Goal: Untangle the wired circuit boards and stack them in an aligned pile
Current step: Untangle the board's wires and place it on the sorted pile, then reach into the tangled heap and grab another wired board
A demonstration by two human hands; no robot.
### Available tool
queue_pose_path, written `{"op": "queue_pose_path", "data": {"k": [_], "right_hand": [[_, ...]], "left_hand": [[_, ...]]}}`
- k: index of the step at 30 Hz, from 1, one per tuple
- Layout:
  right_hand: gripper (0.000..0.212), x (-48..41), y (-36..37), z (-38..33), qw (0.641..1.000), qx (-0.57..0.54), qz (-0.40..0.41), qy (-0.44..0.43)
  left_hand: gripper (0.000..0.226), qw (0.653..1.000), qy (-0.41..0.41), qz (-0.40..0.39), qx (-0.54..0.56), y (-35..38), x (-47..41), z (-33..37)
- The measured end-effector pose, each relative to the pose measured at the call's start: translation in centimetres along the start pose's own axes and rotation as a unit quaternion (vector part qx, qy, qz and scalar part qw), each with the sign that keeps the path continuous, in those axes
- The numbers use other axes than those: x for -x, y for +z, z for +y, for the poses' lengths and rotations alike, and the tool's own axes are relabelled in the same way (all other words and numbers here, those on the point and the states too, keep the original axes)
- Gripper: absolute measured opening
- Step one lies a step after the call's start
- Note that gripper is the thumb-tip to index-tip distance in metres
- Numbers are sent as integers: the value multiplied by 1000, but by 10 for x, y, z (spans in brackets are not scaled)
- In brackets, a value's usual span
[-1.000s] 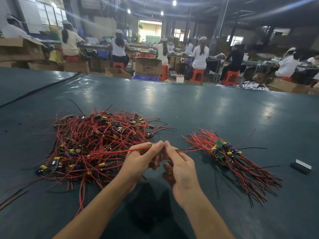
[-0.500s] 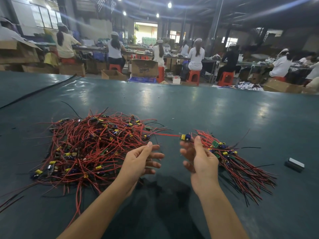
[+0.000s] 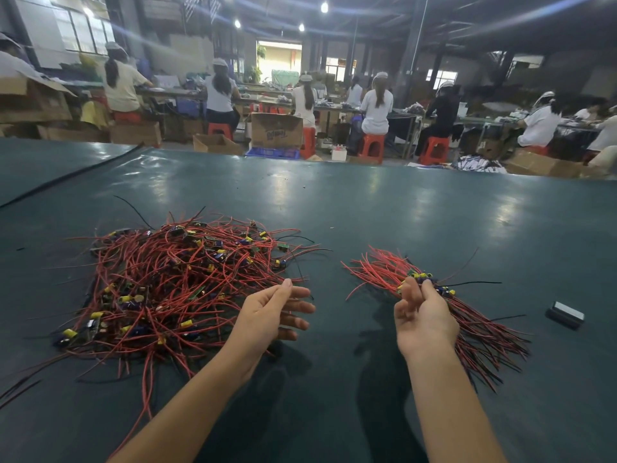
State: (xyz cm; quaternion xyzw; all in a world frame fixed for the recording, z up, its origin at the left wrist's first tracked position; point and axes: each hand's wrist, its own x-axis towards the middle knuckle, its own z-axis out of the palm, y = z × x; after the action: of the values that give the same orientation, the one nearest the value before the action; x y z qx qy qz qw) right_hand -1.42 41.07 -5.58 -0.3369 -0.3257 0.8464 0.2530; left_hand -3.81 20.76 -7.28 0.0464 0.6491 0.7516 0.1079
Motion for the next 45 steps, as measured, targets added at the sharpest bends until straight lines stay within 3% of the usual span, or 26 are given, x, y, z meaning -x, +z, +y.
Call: {"op": "queue_pose_path", "data": {"k": [3,5,6,8,10,12,15,19,22,24,28,33,38,45], "right_hand": [[7,2,1,1,999,-24,15,-15],[7,5,2,1,999,-38,15,-13],[7,6,2,2,999,-42,12,-10],[6,8,4,4,999,-38,5,-8],[5,10,6,7,1000,-28,-2,-10],[5,12,7,10,1000,-18,-13,-6],[8,15,8,15,999,4,-46,9],[26,19,10,23,996,26,-77,20],[24,22,10,28,994,49,-94,27],[21,23,11,30,993,61,-101,30],[17,25,12,33,991,76,-109,32],[15,25,11,35,989,87,-118,33],[14,26,12,36,987,94,-128,34],[13,27,11,37,985,106,-133,38]], "left_hand": [[31,999,29,-2,-33,-1,0,-1],[22,983,119,1,-137,-2,2,-3],[18,957,192,8,-218,-3,3,-3],[11,867,343,19,-362,-8,4,-4],[13,794,429,25,-431,-10,5,-2],[14,759,467,51,-451,-11,6,0],[19,740,454,111,-483,-16,4,3],[36,752,288,180,-565,-30,-6,-4],[55,769,129,183,-599,-43,-15,-8],[62,773,78,174,-604,-46,-19,-11],[60,772,104,177,-602,-43,-19,-13],[47,824,148,188,-514,-43,-21,-11],[42,872,128,194,-430,-49,-25,-10],[30,865,165,204,-428,-50,-26,-14]]}}
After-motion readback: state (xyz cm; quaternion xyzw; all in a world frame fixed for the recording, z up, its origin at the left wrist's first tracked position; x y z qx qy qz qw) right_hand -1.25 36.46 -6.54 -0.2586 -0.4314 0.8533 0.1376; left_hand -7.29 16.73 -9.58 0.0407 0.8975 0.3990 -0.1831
